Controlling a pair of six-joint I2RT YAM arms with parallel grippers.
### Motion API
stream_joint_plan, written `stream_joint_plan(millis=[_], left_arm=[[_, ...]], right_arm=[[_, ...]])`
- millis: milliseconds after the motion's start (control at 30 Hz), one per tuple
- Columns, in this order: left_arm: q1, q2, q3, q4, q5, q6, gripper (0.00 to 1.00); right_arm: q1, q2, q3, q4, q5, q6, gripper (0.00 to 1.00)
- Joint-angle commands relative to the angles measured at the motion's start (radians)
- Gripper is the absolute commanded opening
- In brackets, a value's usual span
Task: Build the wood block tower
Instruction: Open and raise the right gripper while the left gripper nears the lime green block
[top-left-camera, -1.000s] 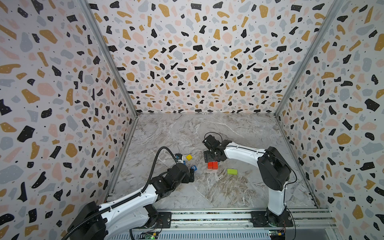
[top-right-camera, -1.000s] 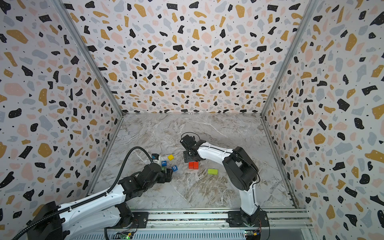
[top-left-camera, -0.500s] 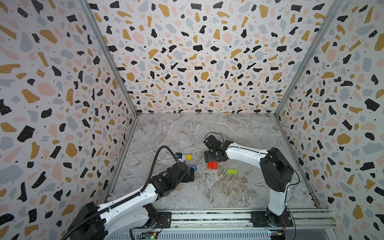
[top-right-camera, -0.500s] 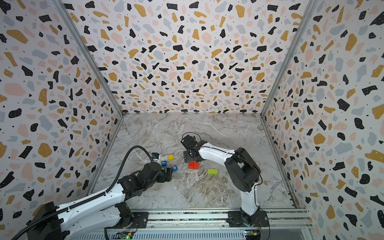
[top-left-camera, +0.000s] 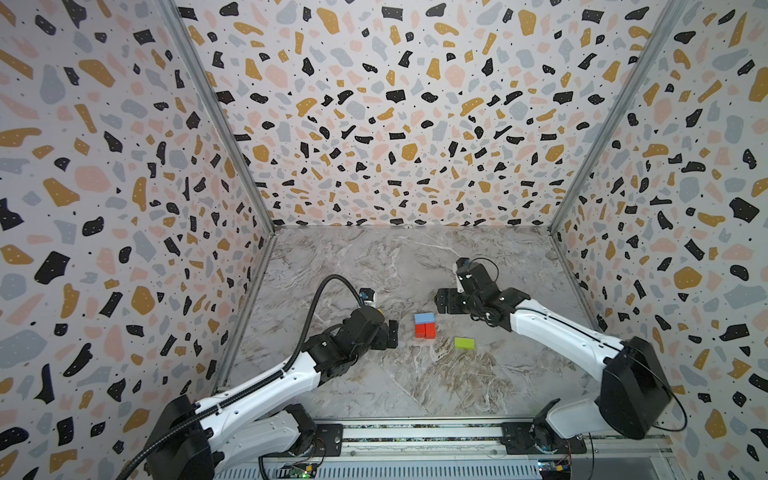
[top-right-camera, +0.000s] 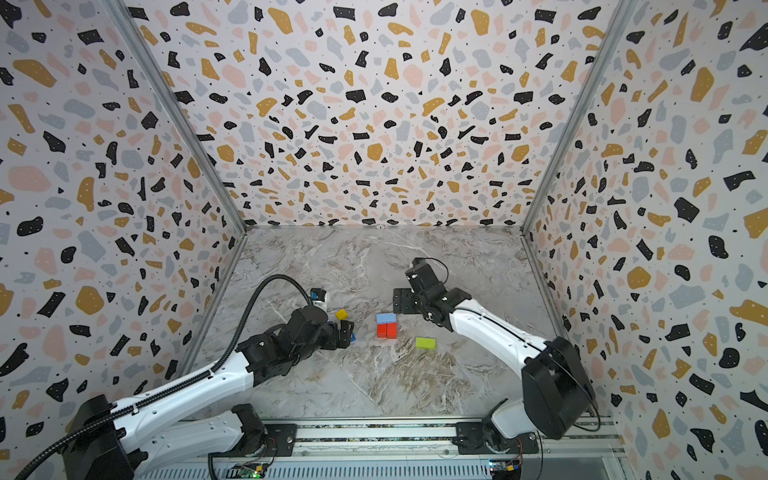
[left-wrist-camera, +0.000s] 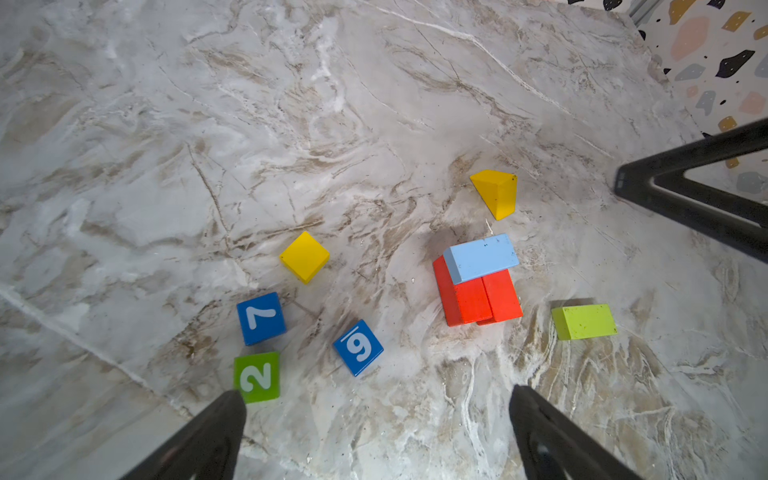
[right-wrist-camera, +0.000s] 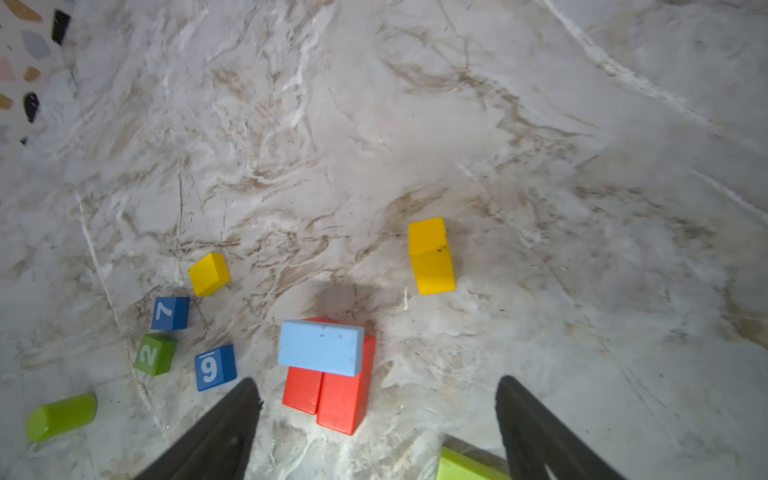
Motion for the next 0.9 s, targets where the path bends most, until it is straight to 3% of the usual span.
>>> stream_joint_plan(millis=[0, 100, 267, 367, 667, 867], left_arm=[[-0.021, 0.048, 0.065, -0.015, -0.004, 0.014, 1.00], [-0.068, 0.120, 0.131, -0.023, -0.050, 0.006, 1.00], [-0.151, 0.288, 0.272, -0.069, -0.097, -0.024, 1.00], [-0.201, 0.383, 0.351, -0.085, -0.117, -0.057, 1.00], [-0.331, 0.658, 0.589, -0.125, -0.161, -0.172, 0.99], [-0.381, 0.823, 0.740, -0.183, -0.181, -0.214, 0.95]], right_arm=[[-0.079, -0.153, -0.106, 0.102, -0.097, -0.036, 0.93], [-0.162, -0.284, -0.213, 0.147, -0.141, -0.043, 1.00], [-0.300, -0.514, -0.381, 0.244, -0.208, 0.012, 0.99], [-0.399, -0.580, -0.446, 0.259, -0.246, 0.053, 0.99], [-0.794, -0.563, -0.627, 0.396, -0.579, 0.159, 0.99], [-0.920, -0.510, -0.660, 0.453, -0.680, 0.158, 0.99]])
